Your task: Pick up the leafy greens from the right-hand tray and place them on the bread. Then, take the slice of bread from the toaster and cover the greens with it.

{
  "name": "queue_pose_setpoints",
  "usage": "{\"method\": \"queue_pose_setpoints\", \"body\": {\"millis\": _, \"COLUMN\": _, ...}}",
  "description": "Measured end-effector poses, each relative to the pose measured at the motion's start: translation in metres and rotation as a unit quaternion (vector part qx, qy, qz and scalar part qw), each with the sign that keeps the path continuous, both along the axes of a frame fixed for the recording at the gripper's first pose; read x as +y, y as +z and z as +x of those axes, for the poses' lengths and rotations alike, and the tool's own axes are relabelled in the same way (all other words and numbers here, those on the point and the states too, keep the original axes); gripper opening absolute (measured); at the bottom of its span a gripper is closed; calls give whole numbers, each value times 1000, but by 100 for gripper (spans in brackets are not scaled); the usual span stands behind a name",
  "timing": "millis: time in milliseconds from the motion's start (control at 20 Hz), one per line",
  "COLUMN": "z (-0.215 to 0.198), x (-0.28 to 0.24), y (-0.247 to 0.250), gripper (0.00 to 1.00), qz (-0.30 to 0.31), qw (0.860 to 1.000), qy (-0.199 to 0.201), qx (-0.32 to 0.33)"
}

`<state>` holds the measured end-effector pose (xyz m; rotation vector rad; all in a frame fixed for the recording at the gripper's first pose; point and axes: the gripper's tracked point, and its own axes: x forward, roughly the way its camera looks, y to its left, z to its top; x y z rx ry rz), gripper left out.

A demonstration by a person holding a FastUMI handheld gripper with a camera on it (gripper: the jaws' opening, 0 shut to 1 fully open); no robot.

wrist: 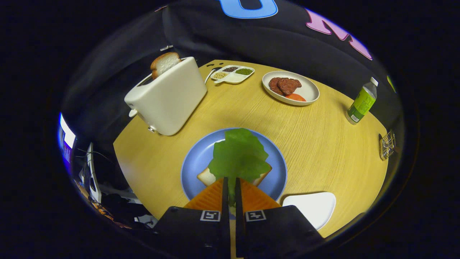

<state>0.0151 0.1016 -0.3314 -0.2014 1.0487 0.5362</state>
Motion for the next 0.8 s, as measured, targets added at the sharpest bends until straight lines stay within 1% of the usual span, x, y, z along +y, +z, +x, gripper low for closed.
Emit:
{"method": "queue_pose_setpoints", "body": {"millis": 50, "z": -2, "x": -3, "y": -5, "gripper": 14, "qz": -11, "qw": 1000, "qy": -1, "qx": 3}}
{"method": "queue_pose_setpoints", "body": {"millis": 150, "z": 3, "x": -10, "y": -11, "gripper": 27, "qz": -30, "qw": 999, "qy": -15, "qx": -2}}
{"method": "queue_pose_setpoints", "body": {"millis": 300, "z": 5, "x": -9, "y": -8, "gripper": 62, "qz": -26, "qw": 999, "qy": -31, "qx": -12}}
{"method": "queue_pose_setpoints", "body": {"millis": 350, "z": 6, "x": -7, "y": -5, "gripper": 70, "qz": -21, "qw": 999, "qy": -32, "qx": -16}}
{"method": "queue_pose_setpoints", "body": {"millis": 400, "z": 6, "x": -7, "y": -2, "gripper": 76, "qz": -20, "qw": 999, "qy": -33, "qx": -21}}
{"method": "queue_pose_setpoints", "body": {"millis": 450, "z": 6, "x": -5, "y": 2, "gripper": 78, "qz": -17, "qw": 999, "qy": -33, "qx": -27}}
{"method": "queue_pose_setpoints", "body": {"millis": 500, "z": 5, "x": -4, "y": 4, "gripper": 92, "qz": -17, "qw": 999, "qy": -34, "qx": -35}}
{"method": "queue_pose_setpoints", "body": {"millis": 550, "z": 6, "x": -5, "y": 11, "gripper": 100, "qz": -17, "qw": 998, "qy": -36, "qx": -44}}
{"method": "queue_pose_setpoints", "body": {"millis": 800, "z": 14, "x": -1, "y": 51, "gripper": 100, "qz": -2, "qw": 993, "qy": -63, "qx": -105}}
